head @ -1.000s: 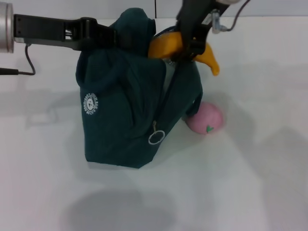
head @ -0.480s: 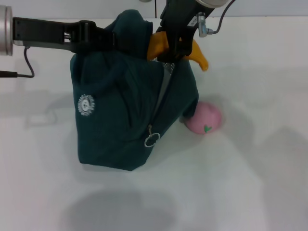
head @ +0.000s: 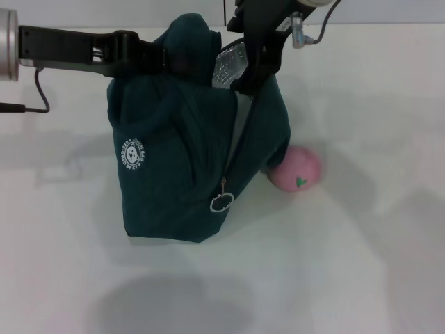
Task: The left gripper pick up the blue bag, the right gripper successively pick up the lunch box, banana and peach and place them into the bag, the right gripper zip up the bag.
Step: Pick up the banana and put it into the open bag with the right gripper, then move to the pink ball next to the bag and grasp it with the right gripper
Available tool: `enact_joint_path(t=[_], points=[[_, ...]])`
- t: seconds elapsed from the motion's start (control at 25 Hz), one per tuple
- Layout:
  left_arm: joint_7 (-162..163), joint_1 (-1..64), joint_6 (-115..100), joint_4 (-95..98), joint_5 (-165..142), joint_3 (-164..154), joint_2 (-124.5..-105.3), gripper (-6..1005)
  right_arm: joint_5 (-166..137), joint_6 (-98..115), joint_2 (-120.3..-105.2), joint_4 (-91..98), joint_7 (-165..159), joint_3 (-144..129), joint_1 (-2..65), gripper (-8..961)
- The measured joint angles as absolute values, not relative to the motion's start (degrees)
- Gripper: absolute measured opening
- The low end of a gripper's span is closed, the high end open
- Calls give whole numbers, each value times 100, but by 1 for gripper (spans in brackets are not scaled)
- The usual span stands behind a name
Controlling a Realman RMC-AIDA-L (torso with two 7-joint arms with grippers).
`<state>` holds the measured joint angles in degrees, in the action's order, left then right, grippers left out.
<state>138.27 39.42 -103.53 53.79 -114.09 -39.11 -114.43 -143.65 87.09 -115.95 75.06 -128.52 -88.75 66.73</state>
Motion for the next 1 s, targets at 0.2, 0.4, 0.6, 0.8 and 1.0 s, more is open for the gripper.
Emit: enact_joint_path(t=[0.2, 0.4, 0.6, 0.8, 1.0], points=[[13832, 3909, -10353, 5379, -11409, -3900, -11443, 32, -14582, 8945, -11583, 7978, -12931, -8470, 6296, 845], [13833, 3842, -10353, 5379, -11386, -3874, -11431, 32, -14602, 9354, -11566, 8688, -13031, -7523, 5466, 852], [13834, 3817, -10353, 5379, -11372, -3867, -11432, 32, -14268, 9594, -11549, 8833, -13158, -6625, 4755, 848], [13834, 3815, -10353, 5379, -11370, -3867, -11446, 32, -13720, 9380, -11548, 8442, -13147, -6263, 3998, 847], [13820, 3815, -10353, 5376, -11367, -3866, -11449, 31, -13116, 8913, -11540, 7683, -13064, -6258, 3720, 846]])
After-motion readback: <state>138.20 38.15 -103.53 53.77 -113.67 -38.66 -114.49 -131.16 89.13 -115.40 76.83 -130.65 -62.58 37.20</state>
